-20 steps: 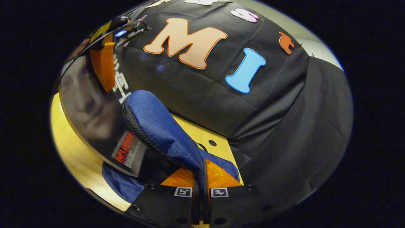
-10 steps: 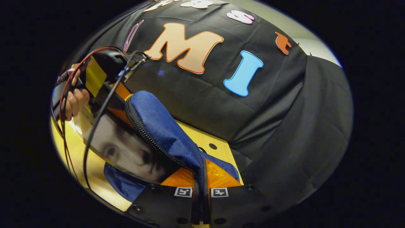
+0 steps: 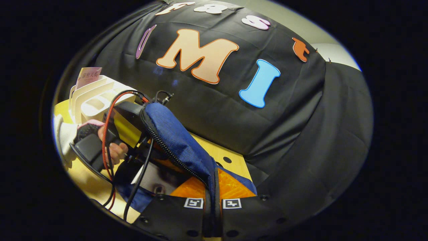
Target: Open the schoolbag, grab two books from the bookshelf and put them into the schoolbag.
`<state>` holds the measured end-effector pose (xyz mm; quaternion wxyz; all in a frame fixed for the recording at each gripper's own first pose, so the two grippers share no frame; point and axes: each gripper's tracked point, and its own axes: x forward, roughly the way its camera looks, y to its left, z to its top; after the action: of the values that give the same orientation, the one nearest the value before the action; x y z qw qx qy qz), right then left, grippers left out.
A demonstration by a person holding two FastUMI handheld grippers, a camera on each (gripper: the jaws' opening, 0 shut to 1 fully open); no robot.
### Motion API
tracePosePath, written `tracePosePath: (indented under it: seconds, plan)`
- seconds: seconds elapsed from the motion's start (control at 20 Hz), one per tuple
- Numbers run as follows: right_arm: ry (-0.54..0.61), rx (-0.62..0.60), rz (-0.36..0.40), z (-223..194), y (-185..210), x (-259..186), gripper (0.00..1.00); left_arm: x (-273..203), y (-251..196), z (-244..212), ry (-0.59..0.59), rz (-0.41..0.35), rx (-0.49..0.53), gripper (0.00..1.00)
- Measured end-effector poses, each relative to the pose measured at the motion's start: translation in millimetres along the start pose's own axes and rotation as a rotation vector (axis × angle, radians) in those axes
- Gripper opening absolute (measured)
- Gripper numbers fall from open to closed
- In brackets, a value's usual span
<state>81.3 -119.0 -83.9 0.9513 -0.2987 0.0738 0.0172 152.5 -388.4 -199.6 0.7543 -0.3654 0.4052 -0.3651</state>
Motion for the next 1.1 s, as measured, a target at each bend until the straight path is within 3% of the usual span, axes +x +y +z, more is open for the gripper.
tracePosePath:
  seconds: [0.25,0.35,0.45,0.5,0.55,0.7,0.8,0.9,0.95,1.1]
  plan:
    - [0.025,0.006,0.008,-8,0,7,0.05,20,19,0,-0.005,0.057,-0.047,0.38]
    - [0.025,-0.001,0.004,-8,0,7,0.07,19,29,-2,-0.006,0.123,-0.034,0.44]
    - [0.028,-0.015,0.001,-8,0,7,0.05,8,36,-6,0.005,0.19,-0.015,0.58]
    - [0.033,-0.013,0.001,-11,-1,7,0.05,1,34,-7,0.008,0.209,-0.004,0.77]
    - [0.042,-0.002,0.005,-13,-2,7,0.05,-8,31,-8,0.013,0.222,0.014,0.73]
    - [0.071,0.053,-0.001,-19,-6,2,0.05,-39,27,-3,0.005,0.281,0.109,0.93]
    - [0.085,0.068,0.001,-22,-4,0,0.05,-57,27,1,0.004,0.328,0.165,0.95]
    - [0.1,0.065,0.012,-27,1,0,0.05,-78,22,0,0.01,0.358,0.179,0.95]
    - [0.096,0.06,0.015,-27,2,-1,0.1,-90,21,1,0.005,0.375,0.188,0.95]
    - [0.094,0.03,0.024,-26,5,0,0.07,-122,13,-2,0.001,0.428,0.183,0.95]
